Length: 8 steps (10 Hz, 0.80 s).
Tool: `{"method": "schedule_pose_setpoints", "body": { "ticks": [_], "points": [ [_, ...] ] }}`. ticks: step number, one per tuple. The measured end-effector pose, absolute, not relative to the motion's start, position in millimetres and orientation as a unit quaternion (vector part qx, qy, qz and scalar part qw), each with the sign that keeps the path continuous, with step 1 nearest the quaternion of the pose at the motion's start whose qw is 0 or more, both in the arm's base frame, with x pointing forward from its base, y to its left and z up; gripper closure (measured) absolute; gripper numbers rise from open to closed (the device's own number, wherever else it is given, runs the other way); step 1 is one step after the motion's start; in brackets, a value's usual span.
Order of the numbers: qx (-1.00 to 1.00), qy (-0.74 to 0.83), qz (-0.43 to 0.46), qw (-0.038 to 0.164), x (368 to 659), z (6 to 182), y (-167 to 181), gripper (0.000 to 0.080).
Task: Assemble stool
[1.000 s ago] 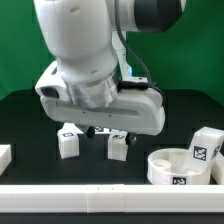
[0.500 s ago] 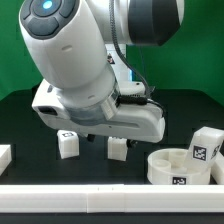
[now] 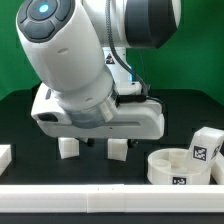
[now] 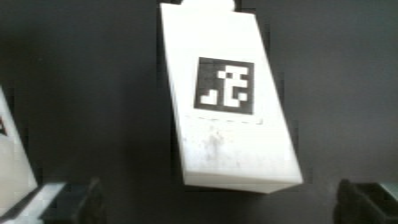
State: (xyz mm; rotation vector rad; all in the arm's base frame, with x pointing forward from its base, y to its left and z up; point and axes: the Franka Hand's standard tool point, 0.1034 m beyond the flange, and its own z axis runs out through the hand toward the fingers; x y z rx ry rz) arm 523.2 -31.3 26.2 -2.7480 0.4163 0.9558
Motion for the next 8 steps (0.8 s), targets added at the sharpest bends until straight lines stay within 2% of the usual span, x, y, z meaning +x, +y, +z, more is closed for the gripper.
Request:
{"method": "schedule_pose_setpoints", "body": {
  "ticks": [1, 6, 8],
  "points": [
    [-0.929, 0.141, 0.327, 0.102, 522, 26.3, -32, 0.0151],
    [-0.865, 0.14, 0.469, 0.113, 502, 21.9, -26, 0.0151],
    [-0.863, 0.141, 0.472, 0.108, 506, 16.0, -25, 0.0151]
  ]
}}
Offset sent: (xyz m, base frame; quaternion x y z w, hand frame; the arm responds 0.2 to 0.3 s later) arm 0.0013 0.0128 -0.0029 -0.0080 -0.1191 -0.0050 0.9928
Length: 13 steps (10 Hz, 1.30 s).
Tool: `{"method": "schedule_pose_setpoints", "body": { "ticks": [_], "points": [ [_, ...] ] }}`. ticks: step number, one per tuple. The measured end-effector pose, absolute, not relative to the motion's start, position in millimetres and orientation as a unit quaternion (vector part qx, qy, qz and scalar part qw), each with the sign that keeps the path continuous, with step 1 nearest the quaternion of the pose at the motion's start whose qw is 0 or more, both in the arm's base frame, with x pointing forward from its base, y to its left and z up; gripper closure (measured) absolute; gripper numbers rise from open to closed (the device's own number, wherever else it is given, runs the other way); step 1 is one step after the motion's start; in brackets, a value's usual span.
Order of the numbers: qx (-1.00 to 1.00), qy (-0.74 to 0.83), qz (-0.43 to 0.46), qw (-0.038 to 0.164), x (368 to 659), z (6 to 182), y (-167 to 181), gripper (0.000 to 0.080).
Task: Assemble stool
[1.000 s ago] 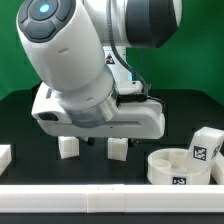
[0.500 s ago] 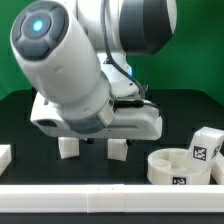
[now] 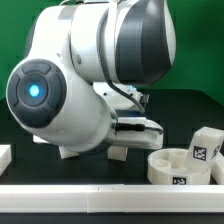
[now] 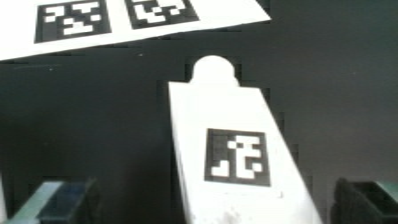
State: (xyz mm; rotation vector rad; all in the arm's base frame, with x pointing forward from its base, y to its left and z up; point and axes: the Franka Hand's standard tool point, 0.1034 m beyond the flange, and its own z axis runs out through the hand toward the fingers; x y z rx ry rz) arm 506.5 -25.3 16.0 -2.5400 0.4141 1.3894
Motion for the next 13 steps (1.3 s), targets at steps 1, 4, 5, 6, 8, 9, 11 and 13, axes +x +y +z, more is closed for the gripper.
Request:
{"method": "schedule_pose_setpoints", "body": {
  "ticks": [1, 4, 5, 6, 8, 9, 11, 13],
  "points": [
    [-0.864, 0.143, 0.471, 0.106, 506, 13.7, -24, 0.0151],
    [-0.866, 0.145, 0.466, 0.105, 506, 6.3, -21, 0.0178],
    [-0.866, 0.145, 0.466, 0.105, 506, 6.3, -21, 0.0352],
    [-0.866, 0.145, 0.466, 0.105, 506, 6.3, -21, 0.0474],
    [-0.867, 0.145, 0.466, 0.105, 506, 6.5, -21, 0.0474],
    [-0.867, 0.146, 0.464, 0.105, 507, 7.3, -22, 0.0474],
    [-0.87, 0.144, 0.458, 0.108, 514, 21.4, -21, 0.0474],
    [-0.873, 0.144, 0.454, 0.107, 527, 54.7, -15, 0.0474]
  ]
}}
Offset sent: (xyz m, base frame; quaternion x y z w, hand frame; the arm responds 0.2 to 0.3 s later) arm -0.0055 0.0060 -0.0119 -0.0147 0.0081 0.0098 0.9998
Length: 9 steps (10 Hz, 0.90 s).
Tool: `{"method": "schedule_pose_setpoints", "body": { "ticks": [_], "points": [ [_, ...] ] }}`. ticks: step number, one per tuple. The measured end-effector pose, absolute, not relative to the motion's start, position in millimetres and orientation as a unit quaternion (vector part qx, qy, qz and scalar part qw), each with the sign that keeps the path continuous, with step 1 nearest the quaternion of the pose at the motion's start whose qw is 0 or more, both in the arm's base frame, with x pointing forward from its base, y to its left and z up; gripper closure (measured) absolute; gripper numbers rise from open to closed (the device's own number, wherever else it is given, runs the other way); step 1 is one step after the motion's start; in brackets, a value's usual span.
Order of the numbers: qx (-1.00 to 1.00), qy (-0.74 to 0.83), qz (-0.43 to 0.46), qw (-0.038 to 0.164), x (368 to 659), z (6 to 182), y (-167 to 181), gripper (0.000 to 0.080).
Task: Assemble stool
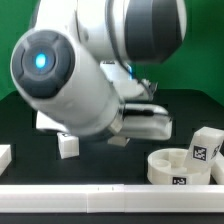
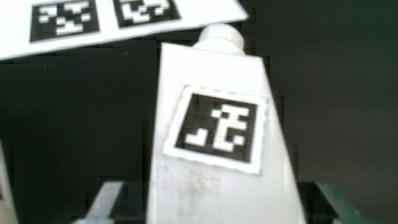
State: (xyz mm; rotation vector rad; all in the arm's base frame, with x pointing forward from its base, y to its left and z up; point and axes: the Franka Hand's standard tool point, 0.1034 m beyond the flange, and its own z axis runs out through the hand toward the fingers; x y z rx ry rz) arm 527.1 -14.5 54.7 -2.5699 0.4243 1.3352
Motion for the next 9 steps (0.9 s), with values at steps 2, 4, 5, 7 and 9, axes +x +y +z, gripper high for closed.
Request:
{"method": "schedule_pose_setpoints", "body": {
  "ticks": [2, 4, 5, 7, 9],
  "points": [
    [-0.875, 0.159, 0.446, 0.098, 536, 72.4, -10, 0.0472],
    [-0.887, 0.163, 0.422, 0.096, 544, 67.9, -13, 0.0472],
    [-0.89, 0.164, 0.415, 0.096, 546, 67.2, -13, 0.0472],
    [-0.92, 0.166, 0.341, 0.1, 563, 66.5, -22, 0.0472],
    [-0.94, 0.158, 0.288, 0.093, 582, 96.0, -17, 0.0472]
  ]
}}
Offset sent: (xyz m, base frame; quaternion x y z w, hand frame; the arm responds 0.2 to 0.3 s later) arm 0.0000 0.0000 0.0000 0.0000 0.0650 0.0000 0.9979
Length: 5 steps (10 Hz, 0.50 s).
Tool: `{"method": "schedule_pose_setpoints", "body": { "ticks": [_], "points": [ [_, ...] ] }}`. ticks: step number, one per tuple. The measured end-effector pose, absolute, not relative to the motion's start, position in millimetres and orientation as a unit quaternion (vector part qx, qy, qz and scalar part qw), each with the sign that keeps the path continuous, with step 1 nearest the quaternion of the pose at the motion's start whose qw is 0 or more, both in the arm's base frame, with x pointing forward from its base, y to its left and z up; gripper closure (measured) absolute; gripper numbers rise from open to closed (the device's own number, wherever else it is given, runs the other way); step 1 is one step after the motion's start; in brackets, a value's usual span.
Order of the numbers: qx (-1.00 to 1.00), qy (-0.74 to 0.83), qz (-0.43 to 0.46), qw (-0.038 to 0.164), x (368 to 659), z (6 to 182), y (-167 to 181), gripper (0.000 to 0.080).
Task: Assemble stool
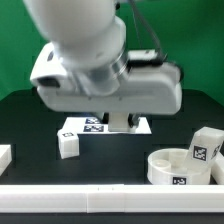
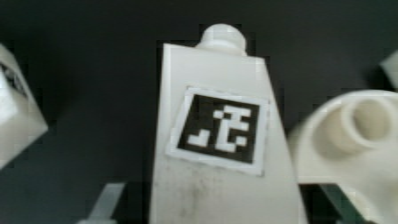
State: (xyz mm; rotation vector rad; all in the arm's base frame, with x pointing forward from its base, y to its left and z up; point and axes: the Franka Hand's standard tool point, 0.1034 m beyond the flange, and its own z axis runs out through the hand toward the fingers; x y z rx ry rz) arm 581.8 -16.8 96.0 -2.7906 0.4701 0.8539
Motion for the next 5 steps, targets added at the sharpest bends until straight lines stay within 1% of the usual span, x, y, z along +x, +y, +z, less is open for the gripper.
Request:
{"method": "schedule_pose_setpoints", "body": {
  "ticks": [1, 2, 3, 5],
  "points": [
    [-0.951, 0.155, 0.252, 0.091, 594, 108.4, -13, 0.0472],
    [-0.963, 0.161, 0.198, 0.084, 601, 103.3, -15, 0.0472],
    [-0.969, 0.166, 0.163, 0.079, 602, 101.1, -15, 0.0472],
    [-0.98, 0.17, 0.082, 0.067, 610, 101.8, -14, 0.0472]
  ]
}}
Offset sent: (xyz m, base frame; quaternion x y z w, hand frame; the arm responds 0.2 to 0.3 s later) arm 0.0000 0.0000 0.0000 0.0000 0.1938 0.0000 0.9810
